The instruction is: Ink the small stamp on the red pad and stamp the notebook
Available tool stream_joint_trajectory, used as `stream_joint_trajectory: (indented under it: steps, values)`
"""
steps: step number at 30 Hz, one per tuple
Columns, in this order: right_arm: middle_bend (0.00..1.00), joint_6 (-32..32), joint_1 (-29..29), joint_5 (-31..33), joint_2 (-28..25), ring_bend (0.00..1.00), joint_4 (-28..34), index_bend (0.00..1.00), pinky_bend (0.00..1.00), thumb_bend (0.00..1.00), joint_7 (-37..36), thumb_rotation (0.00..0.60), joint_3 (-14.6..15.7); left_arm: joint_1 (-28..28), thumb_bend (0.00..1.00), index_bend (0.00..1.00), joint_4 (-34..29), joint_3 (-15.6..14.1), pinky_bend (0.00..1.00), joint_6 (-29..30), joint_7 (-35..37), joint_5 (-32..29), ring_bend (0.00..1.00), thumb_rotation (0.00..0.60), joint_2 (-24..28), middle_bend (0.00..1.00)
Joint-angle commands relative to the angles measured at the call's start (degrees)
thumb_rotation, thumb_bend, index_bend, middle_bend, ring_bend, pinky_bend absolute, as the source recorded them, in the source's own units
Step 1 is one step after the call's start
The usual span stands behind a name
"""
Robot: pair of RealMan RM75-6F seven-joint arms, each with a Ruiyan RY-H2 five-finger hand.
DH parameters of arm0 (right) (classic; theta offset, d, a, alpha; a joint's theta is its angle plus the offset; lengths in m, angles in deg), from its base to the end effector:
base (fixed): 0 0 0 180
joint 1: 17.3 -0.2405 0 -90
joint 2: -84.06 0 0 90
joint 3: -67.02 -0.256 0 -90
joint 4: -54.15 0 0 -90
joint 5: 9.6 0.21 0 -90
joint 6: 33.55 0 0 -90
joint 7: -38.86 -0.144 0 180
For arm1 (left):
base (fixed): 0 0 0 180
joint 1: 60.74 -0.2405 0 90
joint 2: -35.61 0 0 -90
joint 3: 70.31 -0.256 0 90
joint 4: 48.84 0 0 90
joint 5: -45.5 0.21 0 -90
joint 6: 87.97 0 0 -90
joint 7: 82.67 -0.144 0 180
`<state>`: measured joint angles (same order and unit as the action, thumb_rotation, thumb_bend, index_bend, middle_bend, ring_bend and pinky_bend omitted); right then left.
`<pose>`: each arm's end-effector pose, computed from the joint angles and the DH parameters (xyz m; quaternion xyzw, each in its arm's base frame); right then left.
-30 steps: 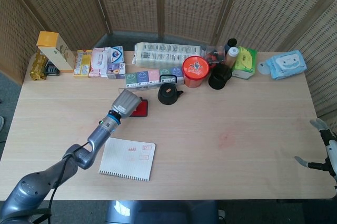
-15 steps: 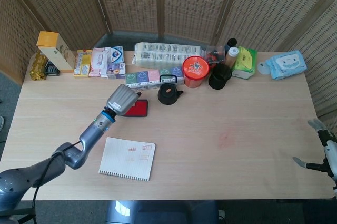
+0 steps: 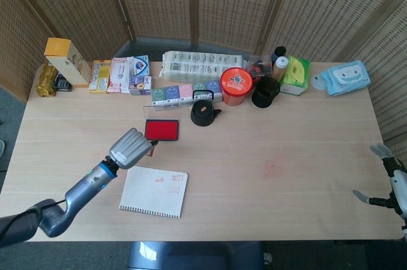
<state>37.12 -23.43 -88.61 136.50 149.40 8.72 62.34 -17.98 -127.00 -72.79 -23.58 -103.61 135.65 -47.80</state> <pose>-0.3369 -0.1911 0.2019 0.4845 -0.5716 0.4197 0.5123 -0.1699 0.3181 0.0062 -0.8444 -0.1077 -0.3449 0.3955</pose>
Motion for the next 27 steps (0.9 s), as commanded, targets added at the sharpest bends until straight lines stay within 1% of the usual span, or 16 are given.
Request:
stream_joint_trajectory:
  steps: [1,4,11,18,27]
  values:
    - [0.0,0.12,0.02,-0.17,-0.01,0.0,0.11,0.0,0.0,0.13,0.16,0.6,0.07,-3.6,0.41,0.67,-4.45,-3.77,1.0,2.69,-1.57,2.44,1.0,0.6,3.55,1.0]
    - [0.0,0.24,0.0,-0.49,-0.01,0.0,0.34,0.0,0.0,0.13,0.37,0.6,0.19,-5.33,0.41,0.67,-5.79,-5.3,1.0,2.94,-2.11,2.71,1.0,0.6,4.18,1.0]
    - [0.0,0.75,0.12,-1.04,-0.11,0.0,0.78,0.0,0.0,0.13,0.6,0.6,0.39,-6.87,0.41,0.67,-4.93,-6.24,1.0,1.95,-3.04,3.31,1.0,0.6,2.97,1.0]
    - [0.0,0.98,0.2,-1.08,-0.26,0.0,0.58,0.0,0.0,0.13,-0.13,0.6,0.39,-7.19,0.41,0.67,-3.04,-5.04,1.0,-0.14,-3.42,2.0,1.0,0.6,0.82,1.0]
    - [0.0,0.67,0.04,-1.02,-0.23,0.0,0.13,0.0,0.0,0.13,-0.73,0.6,0.43,-7.18,0.41,0.67,0.05,-3.92,1.0,-2.98,-4.0,0.93,1.0,0.6,-3.16,1.0]
